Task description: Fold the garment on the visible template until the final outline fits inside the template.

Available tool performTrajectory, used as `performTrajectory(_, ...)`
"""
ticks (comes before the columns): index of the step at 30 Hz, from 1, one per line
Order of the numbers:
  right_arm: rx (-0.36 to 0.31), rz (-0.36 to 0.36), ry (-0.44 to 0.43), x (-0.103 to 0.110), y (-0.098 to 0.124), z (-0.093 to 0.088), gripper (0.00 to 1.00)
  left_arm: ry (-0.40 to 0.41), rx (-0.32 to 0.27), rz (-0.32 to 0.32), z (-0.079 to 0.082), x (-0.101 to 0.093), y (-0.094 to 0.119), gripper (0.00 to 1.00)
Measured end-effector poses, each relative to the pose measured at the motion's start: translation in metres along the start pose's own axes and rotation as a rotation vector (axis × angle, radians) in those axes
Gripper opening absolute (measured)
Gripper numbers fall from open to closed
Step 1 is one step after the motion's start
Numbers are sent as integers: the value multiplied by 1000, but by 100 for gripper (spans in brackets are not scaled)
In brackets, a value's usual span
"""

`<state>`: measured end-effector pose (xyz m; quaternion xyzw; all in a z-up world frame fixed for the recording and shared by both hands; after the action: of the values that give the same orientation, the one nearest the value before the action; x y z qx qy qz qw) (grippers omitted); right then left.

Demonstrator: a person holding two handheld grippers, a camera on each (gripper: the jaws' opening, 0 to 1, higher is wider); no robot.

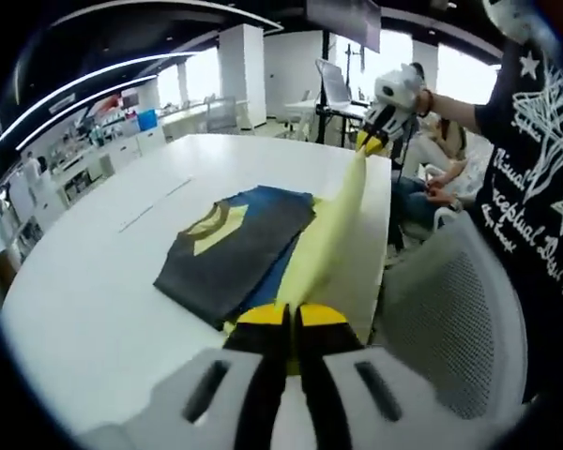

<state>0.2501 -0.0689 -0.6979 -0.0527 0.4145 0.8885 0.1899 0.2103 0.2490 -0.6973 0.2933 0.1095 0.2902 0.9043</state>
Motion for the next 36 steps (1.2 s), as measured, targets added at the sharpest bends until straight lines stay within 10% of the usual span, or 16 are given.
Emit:
performTrajectory(21,-27,-200,11,-95,-27,18,0,-132,-75,232,66,89,-35,0)
performTrajectory(36,62,-285,51,-142,-78,14,0,-40,-57,262,61,155,-73,0)
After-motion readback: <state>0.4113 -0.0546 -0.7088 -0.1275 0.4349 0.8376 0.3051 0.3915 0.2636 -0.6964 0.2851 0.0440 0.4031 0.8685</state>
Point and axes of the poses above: the point that each gripper's makers call its tool centre point, and the gripper's own axes: y roughly backward along the fingers, x roughly to its left, z roughly out of its top, the point moved 2 cm from there along y, roughly backward along the fingers, and after that the axes turned 4 degrees about y, right-handed, at the moved point
